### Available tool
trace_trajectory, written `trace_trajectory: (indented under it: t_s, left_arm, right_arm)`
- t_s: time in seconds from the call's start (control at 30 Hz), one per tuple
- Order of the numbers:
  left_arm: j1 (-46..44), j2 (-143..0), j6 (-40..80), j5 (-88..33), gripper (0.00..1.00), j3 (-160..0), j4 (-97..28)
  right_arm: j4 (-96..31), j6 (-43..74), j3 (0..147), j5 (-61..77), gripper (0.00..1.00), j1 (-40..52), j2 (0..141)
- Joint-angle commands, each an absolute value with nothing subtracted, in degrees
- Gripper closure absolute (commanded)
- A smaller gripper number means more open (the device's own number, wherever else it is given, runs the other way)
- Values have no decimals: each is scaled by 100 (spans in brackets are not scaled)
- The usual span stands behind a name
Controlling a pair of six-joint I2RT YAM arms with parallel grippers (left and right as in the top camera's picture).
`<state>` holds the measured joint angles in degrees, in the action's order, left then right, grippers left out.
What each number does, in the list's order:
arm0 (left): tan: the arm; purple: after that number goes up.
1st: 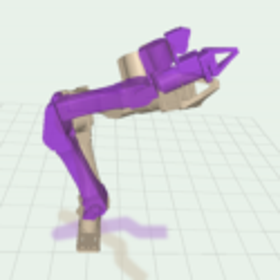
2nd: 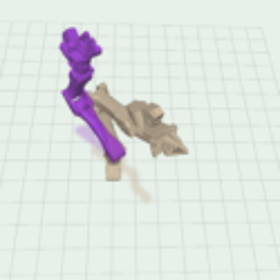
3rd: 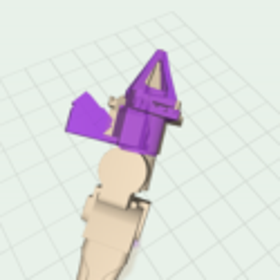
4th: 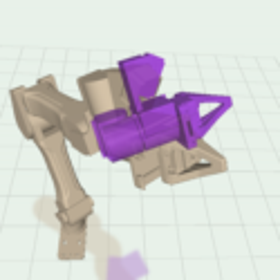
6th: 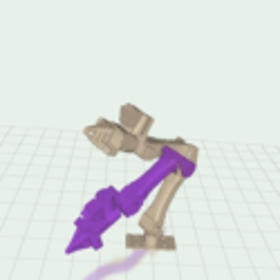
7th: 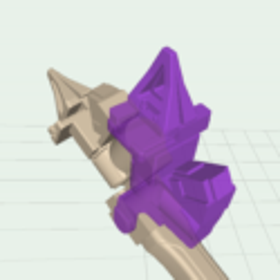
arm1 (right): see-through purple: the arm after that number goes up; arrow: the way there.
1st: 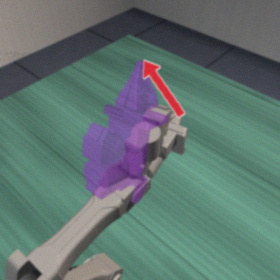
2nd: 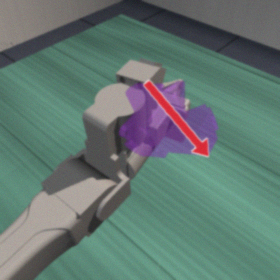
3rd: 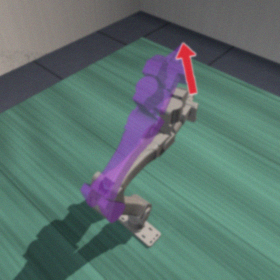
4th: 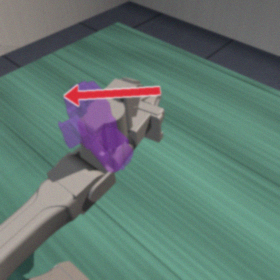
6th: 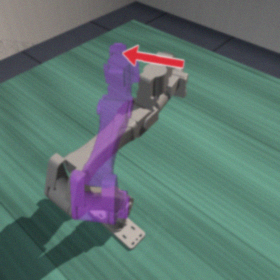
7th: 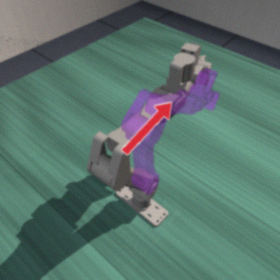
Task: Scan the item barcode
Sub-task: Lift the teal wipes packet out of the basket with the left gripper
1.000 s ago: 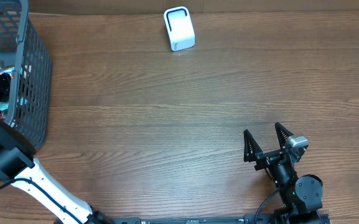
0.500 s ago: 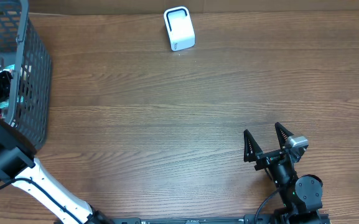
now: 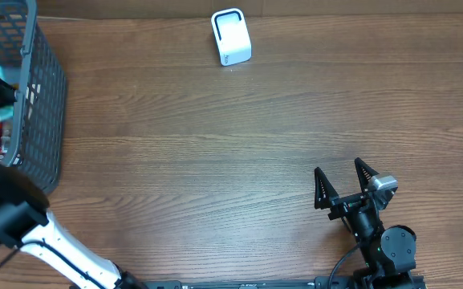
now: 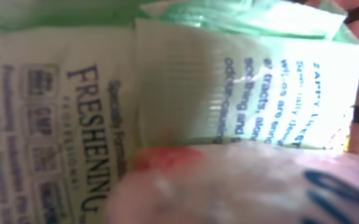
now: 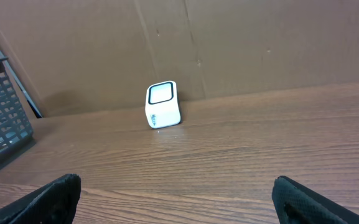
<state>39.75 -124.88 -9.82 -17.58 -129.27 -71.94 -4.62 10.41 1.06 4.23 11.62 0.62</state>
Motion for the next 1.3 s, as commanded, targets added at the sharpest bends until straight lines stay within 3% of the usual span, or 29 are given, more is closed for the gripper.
trace_trajectory:
  t_s: [0.0, 0.47, 0.83, 1.27]
  left_arm:
    - [3935, -11354, -523, -1758, 60, -13273, -7137]
    - [3332, -9546, 281, -1743, 60, -13273, -7854]
    - [1288, -9459, 279, -832, 64, -13113, -8851]
    - [-1188, -9483, 1155, -521, 66, -10962, -7920]
  right_arm:
    - [-443, 998, 45, 414, 0, 1151, 16]
    - [-443, 998, 45, 414, 0, 1151, 16]
    - [-443, 998, 45, 414, 0, 1151, 16]
    - [-443, 998, 45, 414, 0, 1151, 16]
